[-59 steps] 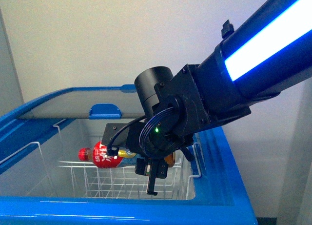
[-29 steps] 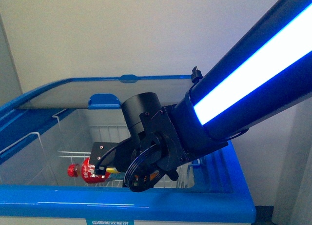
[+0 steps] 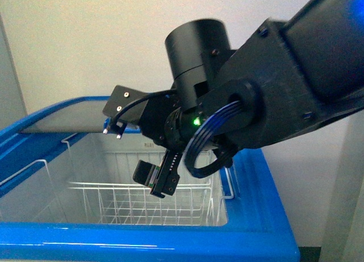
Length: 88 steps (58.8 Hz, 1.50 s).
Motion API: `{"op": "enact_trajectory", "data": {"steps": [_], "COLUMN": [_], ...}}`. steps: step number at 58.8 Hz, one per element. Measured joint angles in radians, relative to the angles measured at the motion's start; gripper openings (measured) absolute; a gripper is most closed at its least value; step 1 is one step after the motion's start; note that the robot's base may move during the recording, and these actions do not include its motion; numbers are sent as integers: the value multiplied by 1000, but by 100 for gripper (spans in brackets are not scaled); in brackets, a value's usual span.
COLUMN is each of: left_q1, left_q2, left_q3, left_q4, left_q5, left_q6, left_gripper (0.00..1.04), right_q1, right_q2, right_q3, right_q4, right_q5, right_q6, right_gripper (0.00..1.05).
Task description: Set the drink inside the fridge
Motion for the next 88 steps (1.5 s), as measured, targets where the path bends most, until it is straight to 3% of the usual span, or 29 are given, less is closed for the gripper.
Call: {"op": "enact_trajectory", "data": {"steps": [11, 15, 23, 31, 39, 41, 44, 51, 54, 76, 88], "left_q1": [0, 0, 0, 0, 0, 0, 0, 0, 0, 0, 0], "left_q2": [0, 0, 0, 0, 0, 0, 0, 0, 0, 0, 0], "left_q3": [0, 0, 0, 0, 0, 0, 0, 0, 0, 0, 0], "left_q4": [0, 0, 0, 0, 0, 0, 0, 0, 0, 0, 0], "left_q5": [0, 0, 0, 0, 0, 0, 0, 0, 0, 0, 0], "left_q6": [0, 0, 0, 0, 0, 0, 0, 0, 0, 0, 0], "left_gripper": [97, 97, 97, 97, 97, 97, 97, 97, 97, 97, 97], "right_q1": [-39, -89, -252, -342, -360, -365, -405, -444, -490, -518, -518], "right_q2": [-228, -357, -621, -814, -1019, -1051, -1107, -1170, -1206, -1342, -1509], "right_q3": [-168, -237, -422, -594, -760, -784, -848, -962, -1036, -1218, -1330], "right_q4": [35, 50, -35, -145, -232, -222, -77, 126, 172, 203, 151], "right_q5": [29, 123, 419, 525, 544, 517, 316, 47, -87, -98, -99], "right_q6": [220, 382, 735, 916, 1028, 1037, 1009, 964, 945, 928, 924], "right_gripper": [97, 97, 97, 97, 97, 96, 89, 73, 61, 5, 3]}}
